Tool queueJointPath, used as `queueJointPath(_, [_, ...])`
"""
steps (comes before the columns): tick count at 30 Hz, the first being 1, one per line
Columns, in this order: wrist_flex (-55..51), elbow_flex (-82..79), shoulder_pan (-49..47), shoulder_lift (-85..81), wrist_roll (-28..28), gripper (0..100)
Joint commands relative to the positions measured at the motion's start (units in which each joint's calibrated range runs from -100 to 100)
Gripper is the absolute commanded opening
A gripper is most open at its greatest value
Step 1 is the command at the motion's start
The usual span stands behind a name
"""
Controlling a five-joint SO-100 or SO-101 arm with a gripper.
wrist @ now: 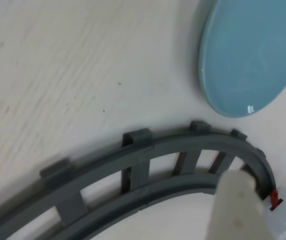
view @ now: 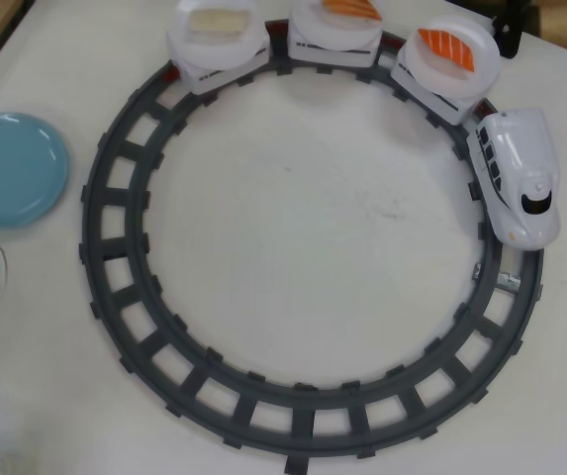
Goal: Pick up the sushi from the Shinkansen and put it on the blue dish
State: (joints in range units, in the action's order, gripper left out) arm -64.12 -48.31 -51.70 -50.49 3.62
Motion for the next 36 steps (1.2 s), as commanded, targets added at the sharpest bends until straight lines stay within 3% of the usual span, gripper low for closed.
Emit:
queueJointPath(1, [-0.2, 6.5, 0.5, 3.5, -0.5, 18])
queueJointPath(22, [-1.5, 8.8, 0.1, 7.1, -0.5, 18])
queueJointPath(36, [-9.9, 15.8, 2.8, 7.6, -0.5, 18])
